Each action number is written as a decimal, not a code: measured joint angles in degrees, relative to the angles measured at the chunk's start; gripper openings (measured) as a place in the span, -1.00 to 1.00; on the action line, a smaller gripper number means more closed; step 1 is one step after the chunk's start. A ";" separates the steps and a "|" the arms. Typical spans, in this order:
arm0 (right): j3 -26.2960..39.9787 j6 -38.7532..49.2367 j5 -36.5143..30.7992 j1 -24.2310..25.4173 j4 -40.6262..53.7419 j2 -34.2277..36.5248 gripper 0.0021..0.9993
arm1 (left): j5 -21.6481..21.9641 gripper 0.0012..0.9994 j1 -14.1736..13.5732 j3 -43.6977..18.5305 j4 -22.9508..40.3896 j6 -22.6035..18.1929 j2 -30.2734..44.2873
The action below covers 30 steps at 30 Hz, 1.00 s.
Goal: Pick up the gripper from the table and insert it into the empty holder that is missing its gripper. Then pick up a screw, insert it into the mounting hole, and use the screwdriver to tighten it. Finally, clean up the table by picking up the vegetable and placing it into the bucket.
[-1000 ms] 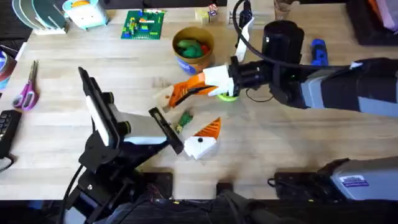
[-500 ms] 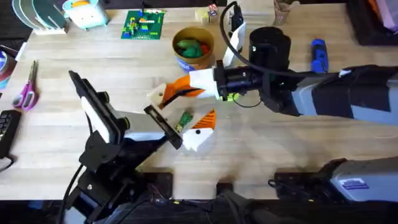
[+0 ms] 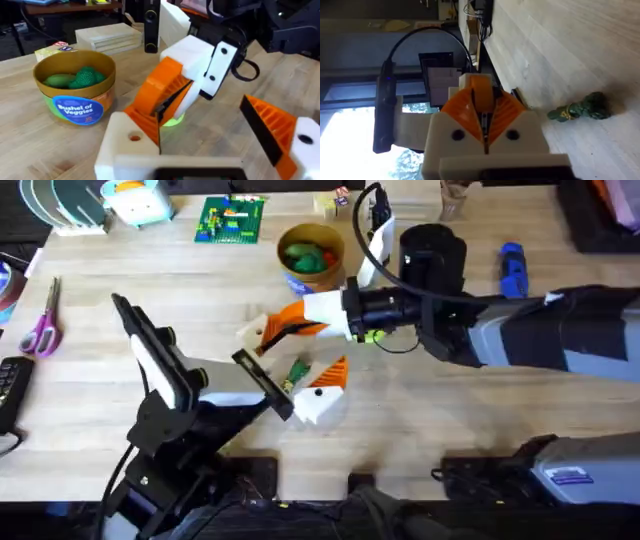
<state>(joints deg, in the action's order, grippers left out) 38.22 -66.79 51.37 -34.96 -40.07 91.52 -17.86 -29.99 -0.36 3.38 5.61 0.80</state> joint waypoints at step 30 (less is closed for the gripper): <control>0.00 0.98 1.64 0.69 1.15 0.01 -0.28 | -1.35 0.99 0.34 0.00 -0.13 0.02 0.00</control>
<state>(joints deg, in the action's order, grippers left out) 38.22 -65.81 53.01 -34.27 -38.92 91.53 -19.21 -29.65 -0.36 3.25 5.63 0.80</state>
